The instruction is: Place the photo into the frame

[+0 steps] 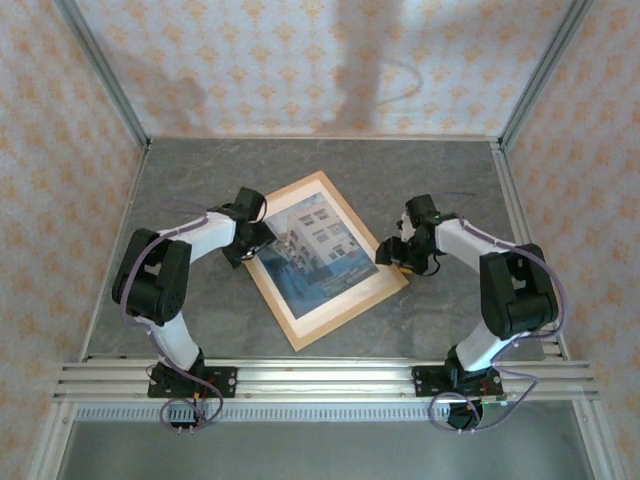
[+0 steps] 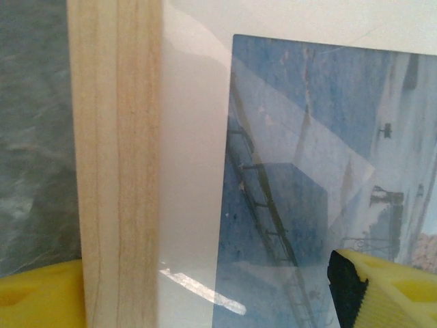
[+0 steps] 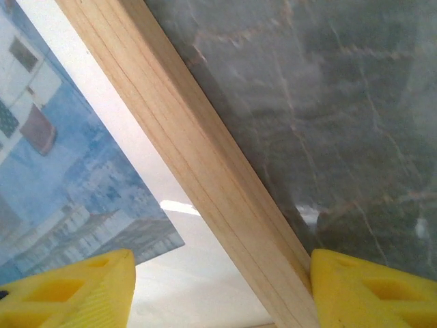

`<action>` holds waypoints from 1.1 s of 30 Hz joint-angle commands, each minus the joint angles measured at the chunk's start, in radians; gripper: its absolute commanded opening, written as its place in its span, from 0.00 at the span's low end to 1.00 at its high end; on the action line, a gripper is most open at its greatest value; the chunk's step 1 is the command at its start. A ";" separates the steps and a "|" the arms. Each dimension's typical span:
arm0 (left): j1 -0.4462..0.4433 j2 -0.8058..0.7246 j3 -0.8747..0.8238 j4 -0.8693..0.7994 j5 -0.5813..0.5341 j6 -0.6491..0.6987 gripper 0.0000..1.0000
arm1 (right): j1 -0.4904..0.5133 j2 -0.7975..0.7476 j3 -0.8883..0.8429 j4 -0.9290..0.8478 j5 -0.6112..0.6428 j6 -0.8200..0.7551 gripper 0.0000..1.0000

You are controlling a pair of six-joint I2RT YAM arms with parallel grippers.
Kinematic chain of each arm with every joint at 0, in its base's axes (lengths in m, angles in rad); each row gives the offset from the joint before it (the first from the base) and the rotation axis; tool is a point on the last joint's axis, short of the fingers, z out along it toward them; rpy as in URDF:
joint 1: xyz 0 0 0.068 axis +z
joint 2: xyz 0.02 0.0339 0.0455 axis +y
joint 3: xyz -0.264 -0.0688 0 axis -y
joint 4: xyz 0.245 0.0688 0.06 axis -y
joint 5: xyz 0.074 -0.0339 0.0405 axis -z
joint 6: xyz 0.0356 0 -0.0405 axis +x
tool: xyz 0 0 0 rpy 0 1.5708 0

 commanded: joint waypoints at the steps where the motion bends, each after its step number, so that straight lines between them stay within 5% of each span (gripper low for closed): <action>1: -0.018 0.119 0.091 0.576 0.236 0.065 0.83 | 0.008 -0.035 -0.023 0.023 0.021 0.049 0.66; 20: 0.029 0.305 0.431 0.313 0.192 0.230 0.83 | 0.040 -0.088 -0.050 0.063 0.009 0.143 0.64; 27: 0.082 0.047 0.214 0.316 -0.040 0.308 0.86 | -0.002 -0.250 0.036 -0.070 0.510 0.088 0.83; 33: 0.086 -0.259 -0.037 0.380 -0.339 0.529 0.91 | -0.015 -0.329 0.032 0.109 0.929 0.065 0.96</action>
